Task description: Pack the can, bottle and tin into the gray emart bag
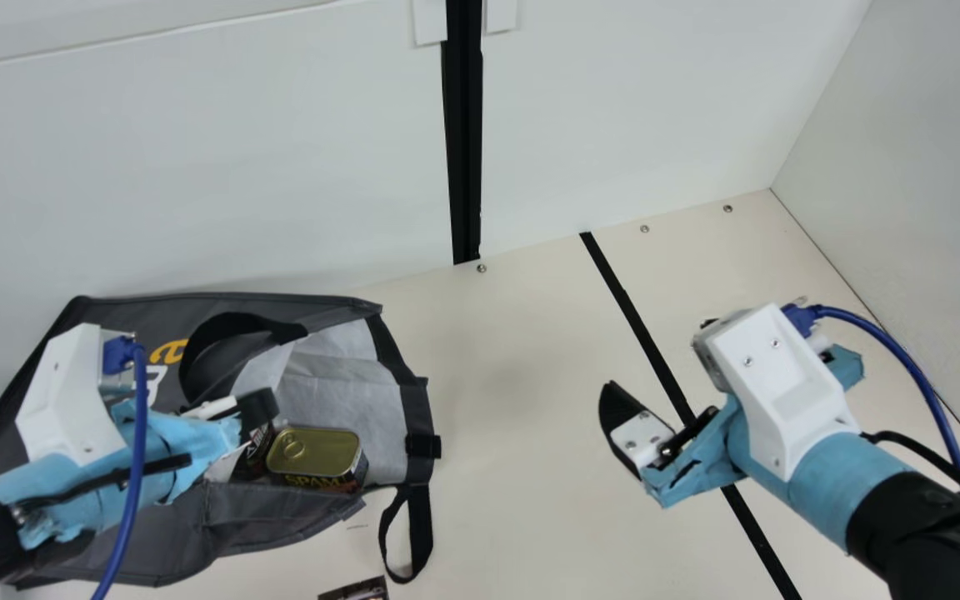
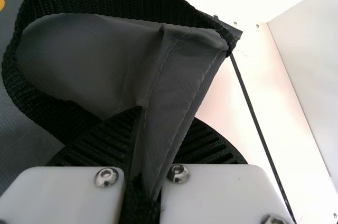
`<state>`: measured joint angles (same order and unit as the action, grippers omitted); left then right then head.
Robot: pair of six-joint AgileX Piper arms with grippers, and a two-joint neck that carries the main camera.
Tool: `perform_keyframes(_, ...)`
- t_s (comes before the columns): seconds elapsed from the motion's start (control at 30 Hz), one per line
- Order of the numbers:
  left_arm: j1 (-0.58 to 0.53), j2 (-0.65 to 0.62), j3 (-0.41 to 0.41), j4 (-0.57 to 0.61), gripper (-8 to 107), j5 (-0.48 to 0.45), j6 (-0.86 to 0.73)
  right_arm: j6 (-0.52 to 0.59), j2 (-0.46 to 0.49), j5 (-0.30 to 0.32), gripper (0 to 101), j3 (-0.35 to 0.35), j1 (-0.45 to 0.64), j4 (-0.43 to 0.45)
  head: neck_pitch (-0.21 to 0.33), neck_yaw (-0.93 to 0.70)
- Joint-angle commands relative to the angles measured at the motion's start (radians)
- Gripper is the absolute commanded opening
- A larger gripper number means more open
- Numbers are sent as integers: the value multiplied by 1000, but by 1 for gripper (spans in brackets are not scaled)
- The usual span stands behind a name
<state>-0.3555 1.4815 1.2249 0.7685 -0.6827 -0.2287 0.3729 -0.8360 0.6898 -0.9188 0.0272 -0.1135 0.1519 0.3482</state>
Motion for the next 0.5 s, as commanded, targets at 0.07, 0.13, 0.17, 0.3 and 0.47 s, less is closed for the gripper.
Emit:
perform_keyframes(0.07,0,0,0,0,10,0,0,-56,11,18,91,-13,10,67,23,1)
perform_keyframes(0.13,0,0,0,0,10,0,0,-77,17,27,91,-19,18,94,23,1)
perform_keyframes(0.17,0,0,0,0,10,0,0,-88,20,32,91,-23,21,108,23,1)
perform_keyframes(0.3,0,0,0,0,10,0,0,-131,31,53,91,-38,35,160,23,1)
perform_keyframes(0.47,0,0,0,0,10,0,0,-182,39,92,91,-64,60,218,23,1)
